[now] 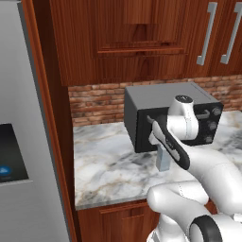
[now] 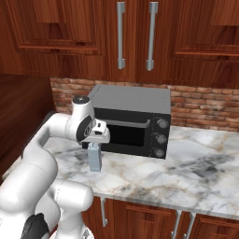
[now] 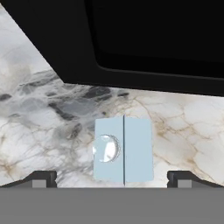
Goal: Move the drinks to the dining counter.
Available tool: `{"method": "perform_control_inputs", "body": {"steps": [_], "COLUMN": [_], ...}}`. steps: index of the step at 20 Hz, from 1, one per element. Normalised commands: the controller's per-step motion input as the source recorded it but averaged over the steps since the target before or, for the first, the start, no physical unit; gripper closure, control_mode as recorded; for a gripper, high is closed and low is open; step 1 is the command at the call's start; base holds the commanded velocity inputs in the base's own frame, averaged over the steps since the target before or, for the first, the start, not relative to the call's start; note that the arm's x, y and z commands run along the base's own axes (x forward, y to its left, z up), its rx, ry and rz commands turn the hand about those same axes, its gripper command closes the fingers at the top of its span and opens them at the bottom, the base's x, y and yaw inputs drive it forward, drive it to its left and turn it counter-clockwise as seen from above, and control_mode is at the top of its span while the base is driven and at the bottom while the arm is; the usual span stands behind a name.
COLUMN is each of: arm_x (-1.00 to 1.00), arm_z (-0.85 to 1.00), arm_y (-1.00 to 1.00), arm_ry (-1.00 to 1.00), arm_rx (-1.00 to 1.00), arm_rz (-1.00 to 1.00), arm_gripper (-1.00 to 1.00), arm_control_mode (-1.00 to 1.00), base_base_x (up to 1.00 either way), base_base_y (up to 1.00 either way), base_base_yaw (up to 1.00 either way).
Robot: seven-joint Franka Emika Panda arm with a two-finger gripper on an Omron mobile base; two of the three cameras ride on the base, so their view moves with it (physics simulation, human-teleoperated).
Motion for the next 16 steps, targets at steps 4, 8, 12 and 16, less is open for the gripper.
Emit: {"method": "perform_control_inputs", "body": {"steps": [4, 8, 12, 16], "arm_x": [0.03, 0.04, 0.0, 0.01], "arm_z": [-0.25, -0.27, -0.11, -0.07], "arm_y": [0.0, 0.0, 0.0, 0.0], "arm_ry": [0.0, 0.0, 0.0, 0.0], "arm_rx": [0.0, 0.0, 0.01, 0.0], "arm_rz": [0.0, 0.0, 0.0, 0.0], "arm_gripper": [-1.0, -1.0, -1.0, -1.0], "arm_control_mode": [-1.0, -1.0, -1.0, -1.0], "base_base_x": [0.0, 0.0, 0.0, 0.0], "base_base_y": [0.0, 0.0, 0.0, 0.0], "base_base_yaw": [0.0, 0.0, 0.0, 0.0]}}
